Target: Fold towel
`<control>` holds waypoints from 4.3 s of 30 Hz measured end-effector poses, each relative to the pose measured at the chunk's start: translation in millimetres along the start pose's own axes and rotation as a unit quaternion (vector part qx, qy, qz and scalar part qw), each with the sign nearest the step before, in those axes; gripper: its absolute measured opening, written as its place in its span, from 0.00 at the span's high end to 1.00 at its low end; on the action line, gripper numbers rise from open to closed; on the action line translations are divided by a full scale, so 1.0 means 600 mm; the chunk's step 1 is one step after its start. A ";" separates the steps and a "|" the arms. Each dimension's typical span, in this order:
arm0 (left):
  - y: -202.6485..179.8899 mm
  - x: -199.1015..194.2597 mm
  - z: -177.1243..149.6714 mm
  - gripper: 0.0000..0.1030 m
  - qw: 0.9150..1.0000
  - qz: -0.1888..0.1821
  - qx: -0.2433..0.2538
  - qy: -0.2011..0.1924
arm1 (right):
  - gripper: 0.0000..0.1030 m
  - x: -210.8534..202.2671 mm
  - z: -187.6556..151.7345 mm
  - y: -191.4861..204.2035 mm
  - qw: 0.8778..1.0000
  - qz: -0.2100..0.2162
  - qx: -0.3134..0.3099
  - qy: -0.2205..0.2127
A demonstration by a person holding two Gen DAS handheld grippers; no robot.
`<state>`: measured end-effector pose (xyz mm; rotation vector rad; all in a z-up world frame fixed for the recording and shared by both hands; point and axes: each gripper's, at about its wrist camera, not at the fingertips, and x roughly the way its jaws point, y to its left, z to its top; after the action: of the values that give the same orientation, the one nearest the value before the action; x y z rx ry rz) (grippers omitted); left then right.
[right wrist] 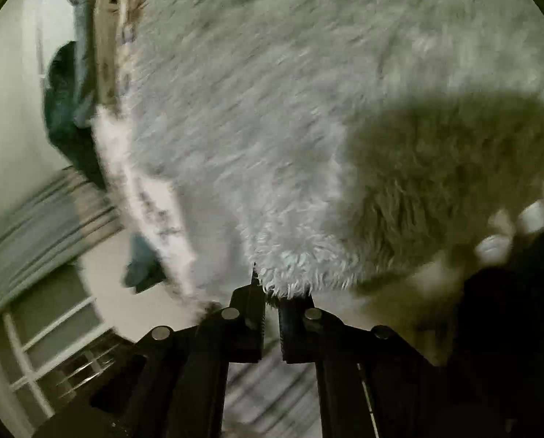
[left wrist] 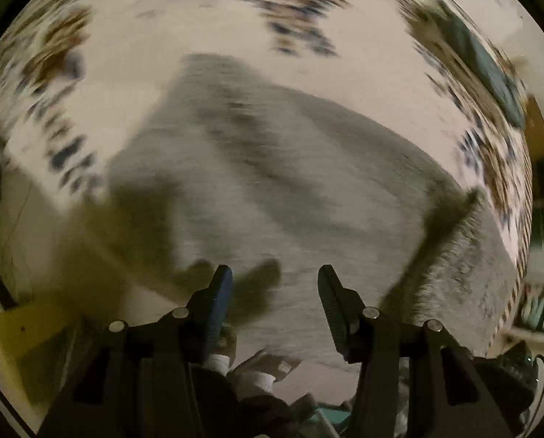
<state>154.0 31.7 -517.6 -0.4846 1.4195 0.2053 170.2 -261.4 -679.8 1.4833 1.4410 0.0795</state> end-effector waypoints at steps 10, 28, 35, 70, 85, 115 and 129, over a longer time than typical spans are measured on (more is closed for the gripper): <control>0.166 0.046 -0.005 0.19 0.974 -0.112 -0.193 -0.038 | 0.38 0.010 -0.021 0.039 0.982 -0.146 -0.120 0.014; 0.142 0.051 0.061 0.84 0.966 -0.119 -0.158 -0.168 | 0.36 -0.020 0.004 0.093 0.962 -0.188 -0.196 -0.022; -0.005 -0.124 0.038 0.85 0.954 -0.148 -0.041 -0.259 | 0.36 -0.097 0.012 0.067 0.969 -0.150 -0.195 -0.025; -0.452 -0.070 -0.129 0.10 0.953 -0.129 0.266 -0.065 | 0.02 -0.439 0.207 0.004 0.962 -0.120 -0.197 -0.146; -0.426 0.088 0.007 0.10 0.972 -0.099 0.215 -0.005 | 0.82 -0.350 0.272 0.120 0.939 -0.174 -0.257 -0.148; -0.468 0.107 0.016 0.10 0.964 -0.110 0.241 0.021 | 0.37 -0.398 0.276 -0.095 0.976 -0.179 -0.107 -0.068; -0.450 0.139 0.019 0.10 0.970 -0.116 0.211 0.033 | 0.78 -0.316 0.374 0.098 0.947 -0.149 -0.261 -0.114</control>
<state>290.3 -214.9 -544.3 -0.3018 1.4099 -0.3012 304.9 -526.0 -639.3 0.8074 1.3090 0.0905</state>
